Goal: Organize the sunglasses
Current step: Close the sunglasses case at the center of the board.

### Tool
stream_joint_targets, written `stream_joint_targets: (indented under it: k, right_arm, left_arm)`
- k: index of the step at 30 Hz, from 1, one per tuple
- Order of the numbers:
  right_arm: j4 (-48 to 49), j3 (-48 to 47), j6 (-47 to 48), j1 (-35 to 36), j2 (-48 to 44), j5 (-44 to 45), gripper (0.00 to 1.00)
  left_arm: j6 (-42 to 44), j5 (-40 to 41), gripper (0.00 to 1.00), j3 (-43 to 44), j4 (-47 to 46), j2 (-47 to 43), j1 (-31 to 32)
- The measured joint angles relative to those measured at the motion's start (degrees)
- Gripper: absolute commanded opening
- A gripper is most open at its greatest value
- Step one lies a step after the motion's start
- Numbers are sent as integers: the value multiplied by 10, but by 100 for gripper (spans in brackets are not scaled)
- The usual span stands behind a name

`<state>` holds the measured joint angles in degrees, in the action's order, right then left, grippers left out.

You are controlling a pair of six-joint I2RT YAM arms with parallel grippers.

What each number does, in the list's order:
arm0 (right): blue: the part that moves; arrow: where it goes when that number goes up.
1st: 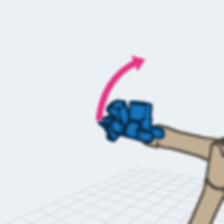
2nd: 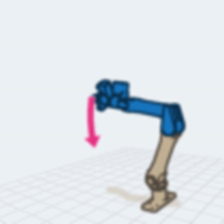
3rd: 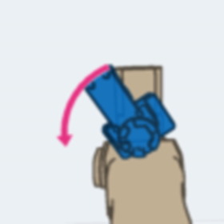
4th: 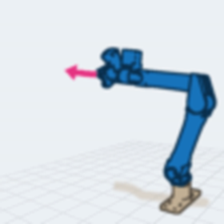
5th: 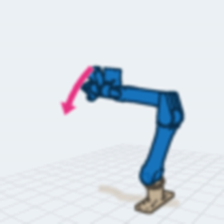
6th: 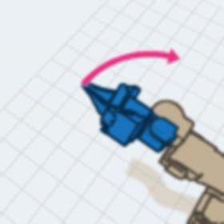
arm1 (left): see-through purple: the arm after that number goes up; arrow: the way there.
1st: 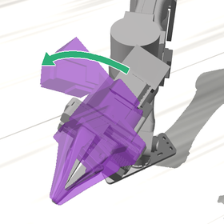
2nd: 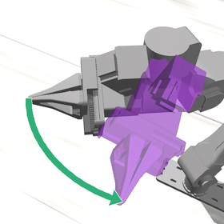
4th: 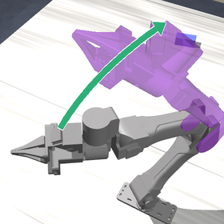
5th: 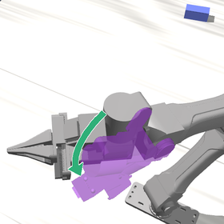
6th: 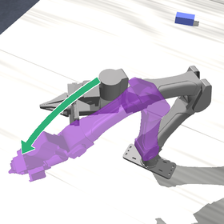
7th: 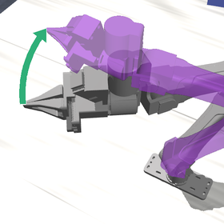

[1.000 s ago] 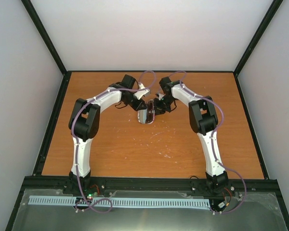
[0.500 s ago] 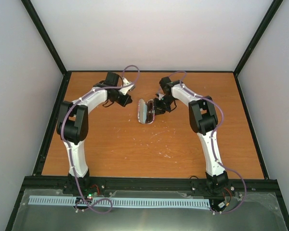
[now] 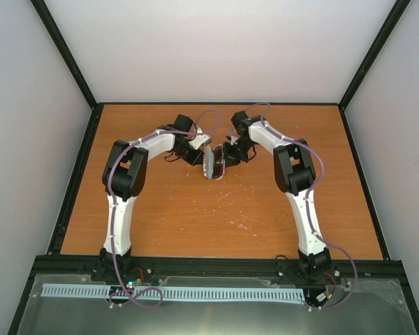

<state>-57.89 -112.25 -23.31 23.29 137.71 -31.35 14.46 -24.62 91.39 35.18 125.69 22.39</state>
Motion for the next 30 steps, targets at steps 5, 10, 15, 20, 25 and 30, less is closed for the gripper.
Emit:
stream_joint_targets:
  k: [5, 10, 15, 20, 25, 30]
  right_arm:
    - [-9, -9, -1, -1, 3, 5, 5]
    - [-16, -17, -1, -2, 6, 10, 5]
    - [-20, -20, -1, -1, 9, 10, 5]
    - [-21, -22, -3, -1, 10, 10, 5]
    - [-28, -29, -5, -1, 14, 9, 5]
    - [-33, -33, -6, -1, 16, 9, 5]
  left_arm:
    - [-1, 2, 7, 32, 22, 17, 1]
    - [-5, 9, 6, 72, 36, 37, 4]
    - [-5, 23, 7, 111, 55, 54, 9]
    - [-10, 35, 7, 134, 60, 66, 13]
    - [-19, 45, 7, 141, 67, 68, 18]
    - [-26, 58, 7, 146, 70, 68, 23]
